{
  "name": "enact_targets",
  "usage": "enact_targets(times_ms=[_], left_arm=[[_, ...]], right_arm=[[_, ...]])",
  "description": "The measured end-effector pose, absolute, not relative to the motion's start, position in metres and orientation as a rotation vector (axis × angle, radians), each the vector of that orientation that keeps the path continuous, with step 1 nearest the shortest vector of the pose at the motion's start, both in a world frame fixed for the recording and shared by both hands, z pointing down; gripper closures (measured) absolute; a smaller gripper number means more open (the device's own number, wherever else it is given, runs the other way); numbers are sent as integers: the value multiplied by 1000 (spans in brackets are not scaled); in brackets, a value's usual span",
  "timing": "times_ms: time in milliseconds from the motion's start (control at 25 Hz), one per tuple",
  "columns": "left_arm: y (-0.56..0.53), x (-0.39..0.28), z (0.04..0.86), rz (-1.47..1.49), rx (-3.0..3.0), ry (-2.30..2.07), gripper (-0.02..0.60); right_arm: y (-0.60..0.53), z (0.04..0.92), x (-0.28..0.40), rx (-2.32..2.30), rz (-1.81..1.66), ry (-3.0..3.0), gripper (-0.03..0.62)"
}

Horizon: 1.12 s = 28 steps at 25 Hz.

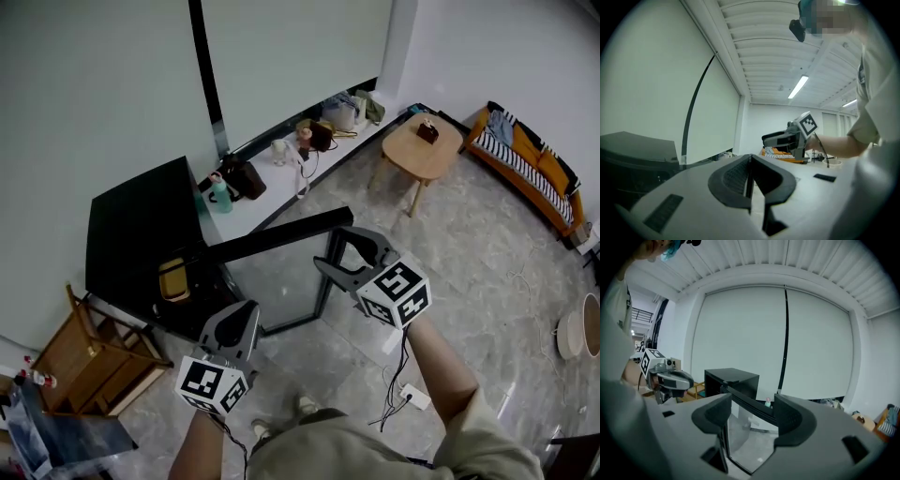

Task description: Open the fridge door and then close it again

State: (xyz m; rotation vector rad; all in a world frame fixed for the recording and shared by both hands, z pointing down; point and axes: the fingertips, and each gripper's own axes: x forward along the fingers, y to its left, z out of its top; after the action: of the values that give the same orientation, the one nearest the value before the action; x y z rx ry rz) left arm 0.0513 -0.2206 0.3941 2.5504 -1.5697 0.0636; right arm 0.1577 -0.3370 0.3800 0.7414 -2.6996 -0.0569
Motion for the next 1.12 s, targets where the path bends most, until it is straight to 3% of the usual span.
enact_targets(times_ms=[560,1120], left_arm=[[-276,15,373,52,2532,-1706,565],[-284,-20,396,106,2434,-1774,565]], right_arm=[[-445,417,78,234,-189,-2592,313],[-460,484,-19,-271,-319,-2357,307]])
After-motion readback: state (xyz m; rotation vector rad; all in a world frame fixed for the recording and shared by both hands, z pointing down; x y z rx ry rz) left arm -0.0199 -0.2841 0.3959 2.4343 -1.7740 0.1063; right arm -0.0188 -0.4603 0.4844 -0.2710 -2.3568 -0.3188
